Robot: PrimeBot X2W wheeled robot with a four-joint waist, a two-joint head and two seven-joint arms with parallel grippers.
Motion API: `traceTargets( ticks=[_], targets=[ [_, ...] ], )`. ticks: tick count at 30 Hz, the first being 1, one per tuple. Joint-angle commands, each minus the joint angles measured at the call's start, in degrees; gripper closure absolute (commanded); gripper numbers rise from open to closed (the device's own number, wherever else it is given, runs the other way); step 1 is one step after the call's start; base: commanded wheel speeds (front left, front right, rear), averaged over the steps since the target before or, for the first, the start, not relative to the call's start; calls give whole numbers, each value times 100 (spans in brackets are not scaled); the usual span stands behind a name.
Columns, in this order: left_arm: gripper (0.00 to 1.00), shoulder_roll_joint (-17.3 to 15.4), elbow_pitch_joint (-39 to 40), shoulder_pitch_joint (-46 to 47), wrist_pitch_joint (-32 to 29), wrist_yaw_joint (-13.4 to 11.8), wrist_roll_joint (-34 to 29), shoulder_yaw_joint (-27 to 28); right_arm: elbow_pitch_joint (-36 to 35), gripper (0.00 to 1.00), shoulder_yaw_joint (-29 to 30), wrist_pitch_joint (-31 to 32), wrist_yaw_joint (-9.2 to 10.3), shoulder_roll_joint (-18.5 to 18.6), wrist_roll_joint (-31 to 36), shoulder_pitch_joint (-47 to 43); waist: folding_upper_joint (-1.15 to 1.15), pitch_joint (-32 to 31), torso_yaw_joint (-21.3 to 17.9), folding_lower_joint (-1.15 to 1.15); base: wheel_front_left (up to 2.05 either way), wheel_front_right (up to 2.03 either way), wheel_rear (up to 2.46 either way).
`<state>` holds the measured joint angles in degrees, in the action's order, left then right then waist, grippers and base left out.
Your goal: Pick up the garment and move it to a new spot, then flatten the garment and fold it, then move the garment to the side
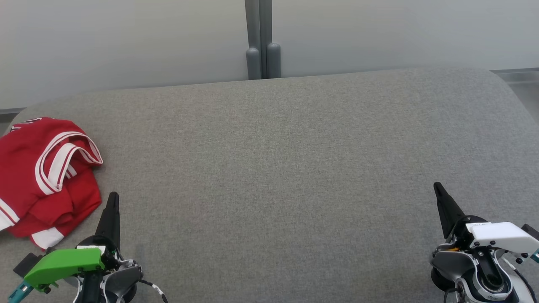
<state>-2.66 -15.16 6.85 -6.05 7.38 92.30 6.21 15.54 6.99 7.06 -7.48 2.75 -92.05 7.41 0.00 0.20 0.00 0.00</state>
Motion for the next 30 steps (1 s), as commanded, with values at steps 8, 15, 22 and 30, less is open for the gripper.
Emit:
traceTargets(
  ticks=[8, 15, 22, 30],
  targets=[
    [100, -41, 19, 94, -23, 22, 7, 19, -15, 100, 15, 17, -2, 24, -29, 50, 0, 0, 0, 0, 0, 0, 0],
    [100, -41, 19, 94, -23, 22, 7, 19, -15, 100, 14, 17, -2, 24, -29, 50, 0, 0, 0, 0, 0, 0, 0],
    [100, -41, 19, 94, -23, 22, 7, 19, -15, 100, 14, 17, -2, 24, -29, 50, 0, 0, 0, 0, 0, 0, 0],
    [100, -41, 19, 94, -23, 22, 7, 19, -15, 100, 14, 17, -2, 24, -29, 50, 0, 0, 0, 0, 0, 0, 0]
  ],
)
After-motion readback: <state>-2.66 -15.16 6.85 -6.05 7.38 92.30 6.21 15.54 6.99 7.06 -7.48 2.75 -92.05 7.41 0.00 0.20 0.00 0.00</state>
